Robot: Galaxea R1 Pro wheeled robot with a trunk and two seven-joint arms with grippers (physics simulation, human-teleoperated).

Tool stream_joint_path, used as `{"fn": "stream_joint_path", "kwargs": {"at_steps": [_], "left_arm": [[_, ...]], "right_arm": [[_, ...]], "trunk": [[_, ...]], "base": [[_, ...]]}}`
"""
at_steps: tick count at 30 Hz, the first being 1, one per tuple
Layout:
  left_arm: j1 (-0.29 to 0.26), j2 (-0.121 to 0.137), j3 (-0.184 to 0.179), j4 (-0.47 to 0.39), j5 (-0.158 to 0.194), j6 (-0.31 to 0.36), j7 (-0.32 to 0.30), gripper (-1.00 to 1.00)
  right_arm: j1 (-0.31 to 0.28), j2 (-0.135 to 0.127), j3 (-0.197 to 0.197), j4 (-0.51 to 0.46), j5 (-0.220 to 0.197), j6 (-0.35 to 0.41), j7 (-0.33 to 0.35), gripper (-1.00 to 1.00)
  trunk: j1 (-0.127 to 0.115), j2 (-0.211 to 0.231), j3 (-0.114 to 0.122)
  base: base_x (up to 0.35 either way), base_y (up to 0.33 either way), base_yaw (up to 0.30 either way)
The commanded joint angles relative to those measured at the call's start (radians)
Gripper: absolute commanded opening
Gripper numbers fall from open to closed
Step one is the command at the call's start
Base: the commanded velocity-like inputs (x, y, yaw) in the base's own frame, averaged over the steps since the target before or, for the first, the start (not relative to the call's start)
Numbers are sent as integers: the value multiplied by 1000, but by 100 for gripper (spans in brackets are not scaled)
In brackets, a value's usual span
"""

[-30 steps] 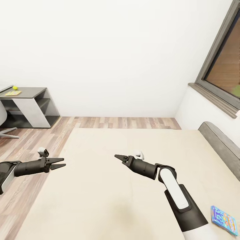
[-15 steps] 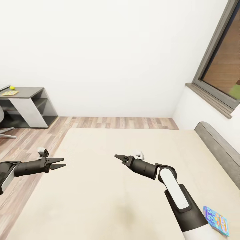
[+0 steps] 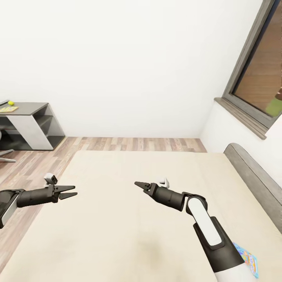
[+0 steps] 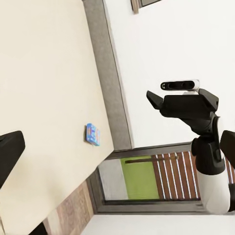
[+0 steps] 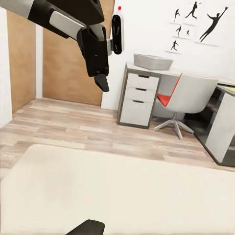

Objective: Put all the toys in the child's room - the three board games (two on the bed and one on the table), the two jigsaw puzzles on the table, and the tennis ball on the table - inside the toy box on the table in the child's room.

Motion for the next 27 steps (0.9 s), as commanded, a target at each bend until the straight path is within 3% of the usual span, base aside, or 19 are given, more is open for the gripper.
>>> {"fn": "stream_joint_path", "kwargs": {"at_steps": [1,27], "left_arm": [[-1,1,-3,0,2,11,-4,100],[-1,1,-3,0,2,11,-4,100]], "right_arm": [[-1,0,-1,0,8,4,8,100],[-1,0,-2,0,8,4,8,100]], "trunk": [[1,-2,-2],[1,-2,-2]], "base": [[0,-166,0],[0,-166,0]]}}
